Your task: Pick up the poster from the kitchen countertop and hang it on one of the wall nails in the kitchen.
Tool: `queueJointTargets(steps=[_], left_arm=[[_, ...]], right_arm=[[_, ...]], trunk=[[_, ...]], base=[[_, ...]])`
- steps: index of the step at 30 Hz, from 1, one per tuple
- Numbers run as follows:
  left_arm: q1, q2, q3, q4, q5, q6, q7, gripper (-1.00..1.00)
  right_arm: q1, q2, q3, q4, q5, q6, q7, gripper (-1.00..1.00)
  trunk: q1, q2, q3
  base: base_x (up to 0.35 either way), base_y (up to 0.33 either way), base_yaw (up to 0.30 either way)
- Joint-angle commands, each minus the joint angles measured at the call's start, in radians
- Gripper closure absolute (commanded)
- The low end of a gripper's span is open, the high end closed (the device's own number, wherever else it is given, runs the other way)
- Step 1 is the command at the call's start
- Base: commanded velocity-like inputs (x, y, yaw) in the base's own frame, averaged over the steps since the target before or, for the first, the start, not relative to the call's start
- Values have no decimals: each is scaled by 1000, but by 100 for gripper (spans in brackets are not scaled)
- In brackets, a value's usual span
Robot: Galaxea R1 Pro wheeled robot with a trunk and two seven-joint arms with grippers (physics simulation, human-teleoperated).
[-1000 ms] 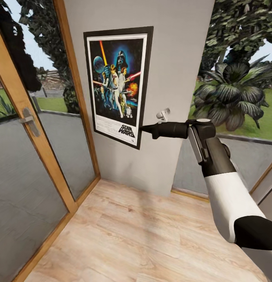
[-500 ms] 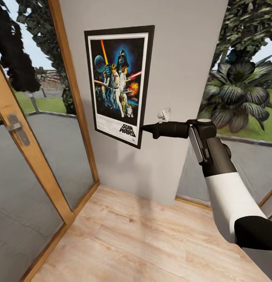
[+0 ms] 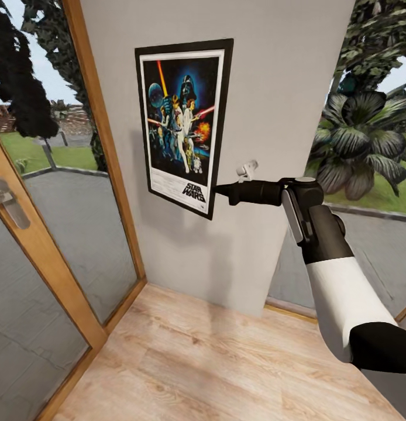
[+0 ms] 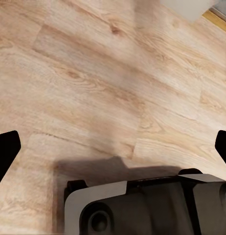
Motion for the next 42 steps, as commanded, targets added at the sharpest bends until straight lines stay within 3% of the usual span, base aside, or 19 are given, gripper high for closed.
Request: queueJointTargets(steps=[1, 18, 26, 42], left_arm=[[0, -1, 4, -2, -5, 5, -5, -100], [0, -1, 5, -2, -5, 4, -5, -100], [0, -1, 5, -2, -5, 4, -5, -100], [0, -1, 5, -3, -5, 4, -5, -100]], right_arm=[[-1, 0, 1, -1, -3, 8, -3, 100], [-1, -4, 1, 5, -6, 14, -4, 100], [-1, -4, 2, 5, -7, 15, 44, 100], [-1, -5, 2, 5, -11, 14, 70, 100]], trunk=[[1, -2, -2], [1, -2, -2], [1, -2, -2], [1, -2, -2]], base=[[94, 0, 0], [104, 0, 0], [41, 0, 0], [2, 0, 0]])
